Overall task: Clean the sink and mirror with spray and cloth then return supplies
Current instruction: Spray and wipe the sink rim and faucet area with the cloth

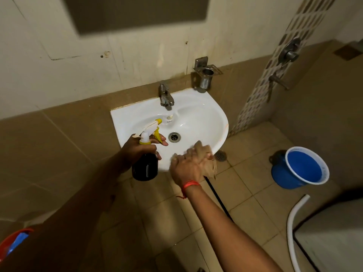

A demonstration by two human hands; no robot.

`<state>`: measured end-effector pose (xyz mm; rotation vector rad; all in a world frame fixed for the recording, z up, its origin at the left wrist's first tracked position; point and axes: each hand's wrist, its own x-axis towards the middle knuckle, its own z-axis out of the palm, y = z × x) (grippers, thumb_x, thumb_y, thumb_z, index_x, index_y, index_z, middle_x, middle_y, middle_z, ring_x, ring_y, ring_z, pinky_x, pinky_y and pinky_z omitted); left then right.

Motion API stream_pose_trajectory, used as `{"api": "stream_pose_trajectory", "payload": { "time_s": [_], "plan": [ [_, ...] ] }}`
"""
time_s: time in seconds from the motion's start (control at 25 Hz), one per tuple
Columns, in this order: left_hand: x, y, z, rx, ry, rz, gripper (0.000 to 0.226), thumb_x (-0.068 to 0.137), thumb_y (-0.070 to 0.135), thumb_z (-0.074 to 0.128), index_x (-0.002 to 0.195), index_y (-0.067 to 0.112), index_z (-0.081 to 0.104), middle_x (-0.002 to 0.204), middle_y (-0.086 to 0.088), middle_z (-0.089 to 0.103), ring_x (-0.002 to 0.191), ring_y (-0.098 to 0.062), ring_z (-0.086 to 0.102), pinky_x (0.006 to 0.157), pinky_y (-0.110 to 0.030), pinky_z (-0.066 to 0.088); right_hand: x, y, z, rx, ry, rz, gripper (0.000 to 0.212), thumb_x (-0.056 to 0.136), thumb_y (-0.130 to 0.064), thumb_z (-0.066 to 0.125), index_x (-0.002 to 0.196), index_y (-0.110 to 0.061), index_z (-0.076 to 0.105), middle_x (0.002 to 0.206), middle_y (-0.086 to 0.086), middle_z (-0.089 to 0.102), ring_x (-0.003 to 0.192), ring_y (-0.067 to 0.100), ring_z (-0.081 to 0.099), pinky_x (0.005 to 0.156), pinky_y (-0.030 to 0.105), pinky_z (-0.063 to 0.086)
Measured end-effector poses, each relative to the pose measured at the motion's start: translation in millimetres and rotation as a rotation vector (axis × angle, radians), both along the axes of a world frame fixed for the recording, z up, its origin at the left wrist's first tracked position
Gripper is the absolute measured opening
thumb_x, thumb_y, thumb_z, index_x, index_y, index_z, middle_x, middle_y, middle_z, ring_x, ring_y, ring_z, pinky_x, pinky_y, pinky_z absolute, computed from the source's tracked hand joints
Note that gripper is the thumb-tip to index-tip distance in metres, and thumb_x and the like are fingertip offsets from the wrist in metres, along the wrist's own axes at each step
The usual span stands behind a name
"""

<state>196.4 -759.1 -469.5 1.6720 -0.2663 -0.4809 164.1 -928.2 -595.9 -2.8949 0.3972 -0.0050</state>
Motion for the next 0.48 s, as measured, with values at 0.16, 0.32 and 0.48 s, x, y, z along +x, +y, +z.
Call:
{"api": "stream_pose_trajectory", "payload": {
  "time_s": [0.16,0.32,0.48],
  "plan": [
    [23.3,-4.9,2.6,0.096,-0.031,0.041,0.045,0.067,0.012,0.066,0.112,0.005,0.071,0.11,-0.013,0.076,0.098,-0.029,0.073,0.085,-0.037,0.062,30.1,38.0,28.7,0.39,0.343,0.275,0.055,0.103,-0.028,0.049,0.154,-0.015,0.032,0.14,0.017,0.056,0.133,0.041,0.052,0.1,0.04,0.046],
    [33.3,-11.0,-2.0,0.11,-0.019,0.016,0.048,0.065,0.015,0.071,0.112,0.016,0.072,0.115,-0.017,0.074,0.104,-0.039,0.07,0.093,-0.054,0.058,71.4,6.3,14.0,0.425,0.551,0.248,0.033,0.103,-0.041,0.04,0.132,-0.025,0.036,0.156,0.017,0.037,0.146,0.039,0.034,0.12,0.052,0.024],
    [34.0,-6.4,-2.1,0.037,0.02,0.016,0.036,0.075,-0.002,0.064,0.107,0.014,0.068,0.105,-0.012,0.077,0.073,-0.038,0.073,0.07,-0.042,0.064,53.3,-63.5,-2.4,0.092,0.371,0.068,0.05,0.099,-0.039,0.023,0.145,-0.034,0.043,0.166,0.008,0.028,0.155,0.04,0.013,0.111,0.08,-0.004]
  ]
}}
